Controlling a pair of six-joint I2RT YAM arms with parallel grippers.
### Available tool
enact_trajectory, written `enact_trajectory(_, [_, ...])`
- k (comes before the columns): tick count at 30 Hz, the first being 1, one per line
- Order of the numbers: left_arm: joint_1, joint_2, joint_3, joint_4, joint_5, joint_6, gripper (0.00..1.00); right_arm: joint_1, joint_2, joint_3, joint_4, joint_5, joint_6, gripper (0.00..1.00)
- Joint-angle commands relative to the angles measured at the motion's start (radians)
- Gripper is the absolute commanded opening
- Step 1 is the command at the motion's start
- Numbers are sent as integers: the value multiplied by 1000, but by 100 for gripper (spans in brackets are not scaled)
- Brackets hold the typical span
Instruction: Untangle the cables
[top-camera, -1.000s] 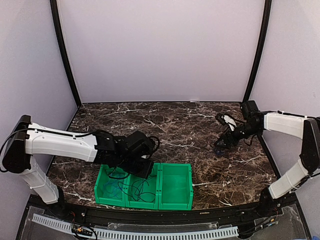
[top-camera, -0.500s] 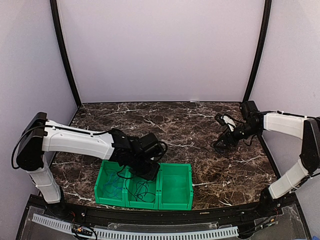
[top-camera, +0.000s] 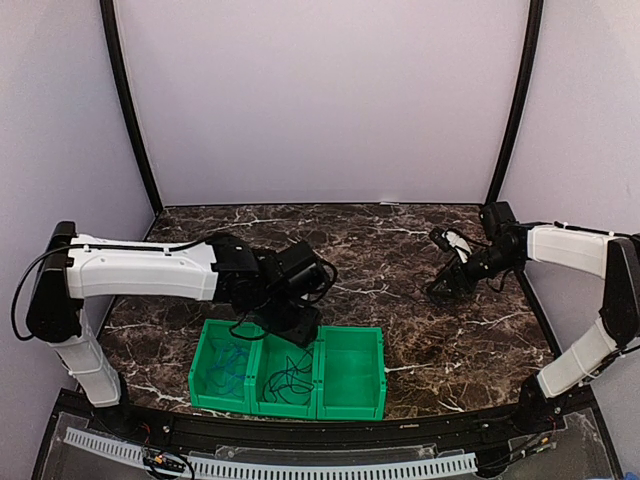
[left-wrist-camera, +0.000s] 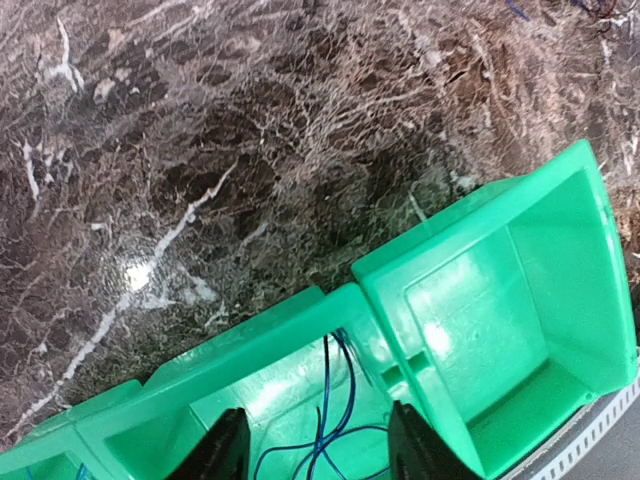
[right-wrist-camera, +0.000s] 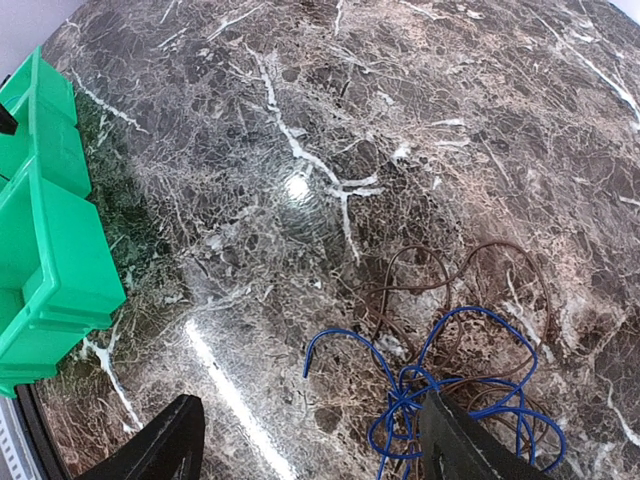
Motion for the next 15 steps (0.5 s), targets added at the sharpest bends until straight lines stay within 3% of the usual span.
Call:
enact_trajectory(1, [4, -90, 75, -86, -29, 44, 55, 7, -12, -9, 3, -21, -11, 75])
enact_trajectory(6, [-1, -205, 70, -114, -5, 126, 58, 8, -13, -11, 3, -23, -11, 75])
enact_trajectory(12, [-61, -464, -162, 85, 279, 286, 64, 8, 0, -7, 1, -32, -16, 75])
enact_trajectory(15, [-102, -473, -226, 101, 283, 309, 68, 9, 11, -3, -4, -33, -19, 75])
